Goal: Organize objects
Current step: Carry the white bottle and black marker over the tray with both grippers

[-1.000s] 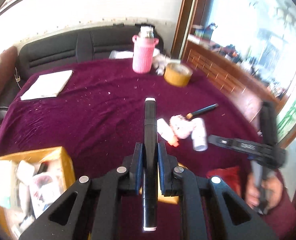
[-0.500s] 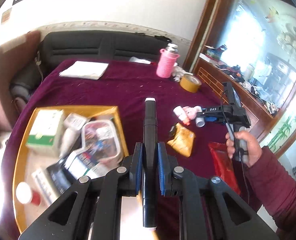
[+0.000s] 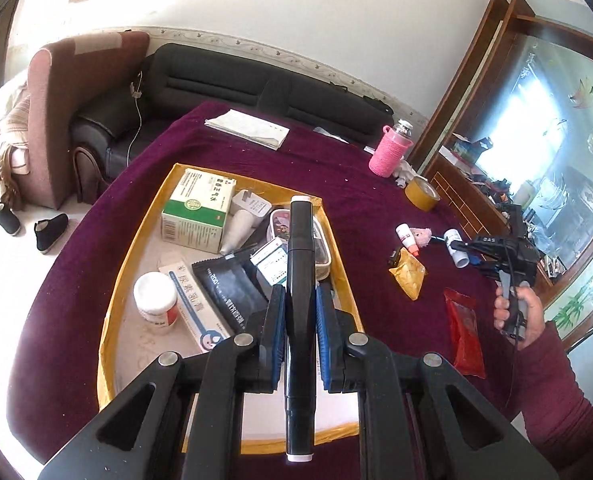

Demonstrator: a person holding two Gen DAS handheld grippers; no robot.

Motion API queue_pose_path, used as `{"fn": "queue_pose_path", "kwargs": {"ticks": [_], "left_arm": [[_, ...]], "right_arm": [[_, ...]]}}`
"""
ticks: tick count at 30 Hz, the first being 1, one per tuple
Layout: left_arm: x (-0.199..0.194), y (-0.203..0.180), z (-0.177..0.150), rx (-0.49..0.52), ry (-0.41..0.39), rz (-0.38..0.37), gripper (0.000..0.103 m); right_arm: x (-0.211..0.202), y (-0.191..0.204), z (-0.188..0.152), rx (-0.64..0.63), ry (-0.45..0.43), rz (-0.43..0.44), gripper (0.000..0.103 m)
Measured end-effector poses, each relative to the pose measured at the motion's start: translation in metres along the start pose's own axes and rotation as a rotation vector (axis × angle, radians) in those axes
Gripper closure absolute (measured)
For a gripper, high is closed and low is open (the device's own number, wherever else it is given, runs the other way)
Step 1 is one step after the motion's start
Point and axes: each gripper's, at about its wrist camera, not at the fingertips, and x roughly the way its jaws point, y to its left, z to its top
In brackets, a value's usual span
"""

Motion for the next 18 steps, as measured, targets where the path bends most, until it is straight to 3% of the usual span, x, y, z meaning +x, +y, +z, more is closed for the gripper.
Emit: {"fn": "queue_pose_path", "kwargs": {"ticks": [7, 13, 18], "left_arm": [[0.001, 0.033, -0.015, -0.091, 0.04, 0.035, 0.091], [0.005, 0.055, -0.028, -0.13, 0.074, 0.107, 0.091], [0.01, 0.066, -0.036, -0.152, 0.097, 0.121, 0.091]], "right_arm": [[-0.047, 0.068, -0.06, -0.145, 0.046, 0.187, 0.071], [-0.034, 0.157, -0.131, -0.329, 0.199, 0.337, 0.071], [-0.011, 0.218, -0.19, -0.462, 0.314, 0.398, 0.071]]}}
